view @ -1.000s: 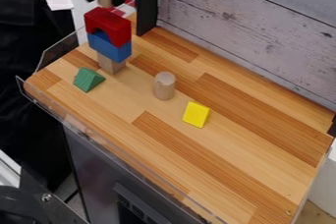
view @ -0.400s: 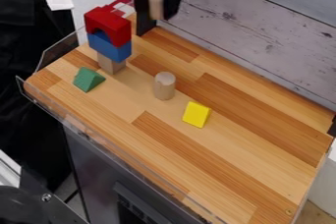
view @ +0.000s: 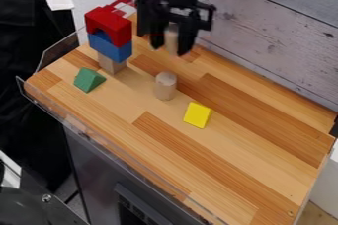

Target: Took the white cylinder from the red arch and put on the right side of the table

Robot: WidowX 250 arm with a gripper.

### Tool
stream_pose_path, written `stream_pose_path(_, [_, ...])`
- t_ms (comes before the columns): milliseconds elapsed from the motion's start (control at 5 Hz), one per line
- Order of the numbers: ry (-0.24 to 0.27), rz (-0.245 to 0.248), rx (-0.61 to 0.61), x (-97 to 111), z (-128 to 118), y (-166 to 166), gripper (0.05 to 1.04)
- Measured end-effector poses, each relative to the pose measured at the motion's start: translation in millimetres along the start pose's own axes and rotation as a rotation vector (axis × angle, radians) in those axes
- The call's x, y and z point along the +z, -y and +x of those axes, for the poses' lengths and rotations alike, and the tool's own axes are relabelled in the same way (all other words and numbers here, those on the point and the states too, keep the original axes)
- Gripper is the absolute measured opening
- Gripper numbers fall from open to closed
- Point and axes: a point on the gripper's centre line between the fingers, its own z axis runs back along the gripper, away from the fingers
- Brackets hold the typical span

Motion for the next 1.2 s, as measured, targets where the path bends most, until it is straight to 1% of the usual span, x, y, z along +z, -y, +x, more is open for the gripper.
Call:
stream_pose_path(200, [-0.027, 0.026, -0.061, -12.2, -1.1, 20.3, 0.550])
stream_pose_path(400, [-0.034, 0.046, -0.115, -15.8, -4.0, 39.1, 0.550])
stream_pose_path(1000, [-0.086, 0.070, -0.179, -39.2, -3.3, 63.2, 0.550])
stream_pose_path(1200, [-0.083, 0.075, -0.198, -40.3, -0.4, 67.9, 0.550])
